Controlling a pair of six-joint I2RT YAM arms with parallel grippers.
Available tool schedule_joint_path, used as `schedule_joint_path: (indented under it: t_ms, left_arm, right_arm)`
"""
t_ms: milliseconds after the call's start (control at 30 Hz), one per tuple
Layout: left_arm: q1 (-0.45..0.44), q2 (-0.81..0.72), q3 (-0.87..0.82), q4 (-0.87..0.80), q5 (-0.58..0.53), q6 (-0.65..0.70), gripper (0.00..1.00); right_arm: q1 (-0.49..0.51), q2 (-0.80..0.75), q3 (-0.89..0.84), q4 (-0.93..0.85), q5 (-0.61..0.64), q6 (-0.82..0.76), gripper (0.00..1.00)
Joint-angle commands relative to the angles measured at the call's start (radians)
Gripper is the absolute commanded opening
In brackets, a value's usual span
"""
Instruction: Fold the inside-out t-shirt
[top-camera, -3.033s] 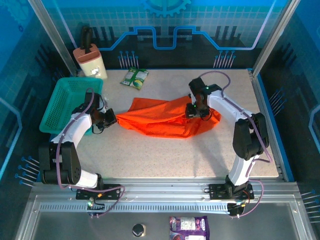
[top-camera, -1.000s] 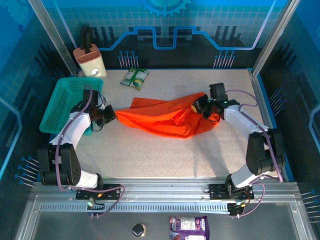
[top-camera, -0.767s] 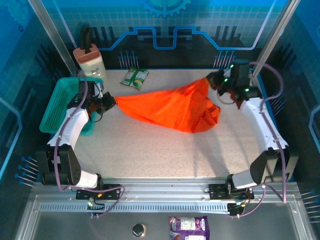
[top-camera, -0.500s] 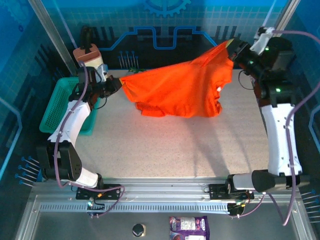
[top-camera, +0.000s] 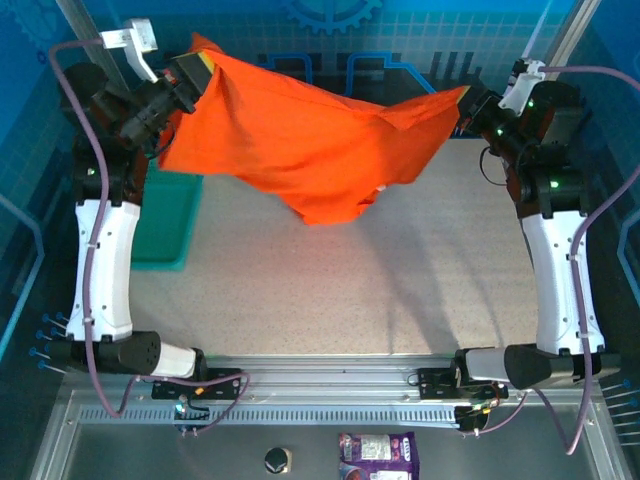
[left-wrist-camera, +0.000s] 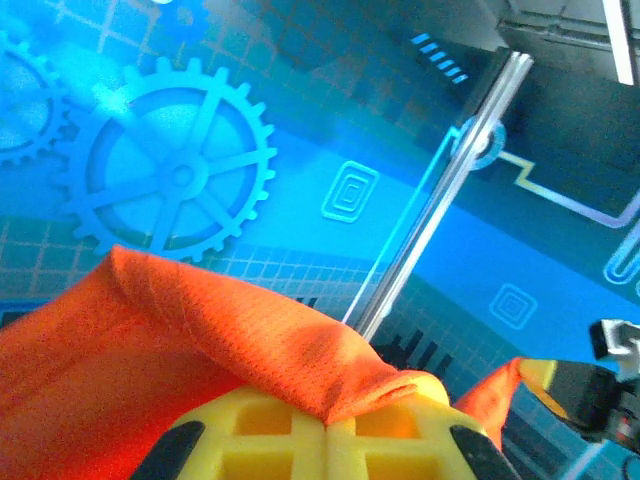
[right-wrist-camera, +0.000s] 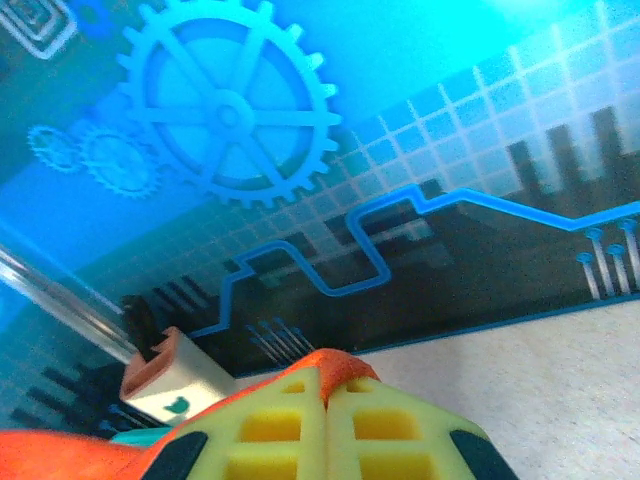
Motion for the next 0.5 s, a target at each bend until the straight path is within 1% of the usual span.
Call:
schedule_joint_path:
  t_ms: [0, 67, 133, 233, 333, 467]
  left_arm:
    - [0.000, 0.025, -0.121, -0.009, 0.036, 0.003, 0.00]
    - [0.001, 0.010, -0.191, 0.021, 0.039, -0.015, 0.00]
    - [0.000, 0.000, -0.223, 0.033, 0.035, -0.025, 0.00]
    - [0.002, 0.000, -0.161, 0.017, 0.028, -0.022, 0.00]
    - [0.002, 0.003, -0.058, -0.011, 0.023, -0.012, 0.00]
    - [0.002, 0.002, -0.033, -0.049, 0.027, -0.001, 0.00]
  right_arm:
    - [-0.031, -0.033, 0.215, -0.054, 0.152, -0.112, 0.00]
    - [-0.032, -0.039, 0.310, -0.075, 0.228, -0.161, 0.00]
    - [-0.032, -0.054, 0.353, -0.054, 0.260, -0.185, 0.00]
    - [-0.032, -0.056, 0.341, -0.022, 0.243, -0.172, 0.00]
    - [-0.033, -0.020, 0.332, -0.052, 0.216, -0.152, 0.00]
    - [-0.033, -0.036, 0.297, -0.046, 0.241, -0.169, 0.00]
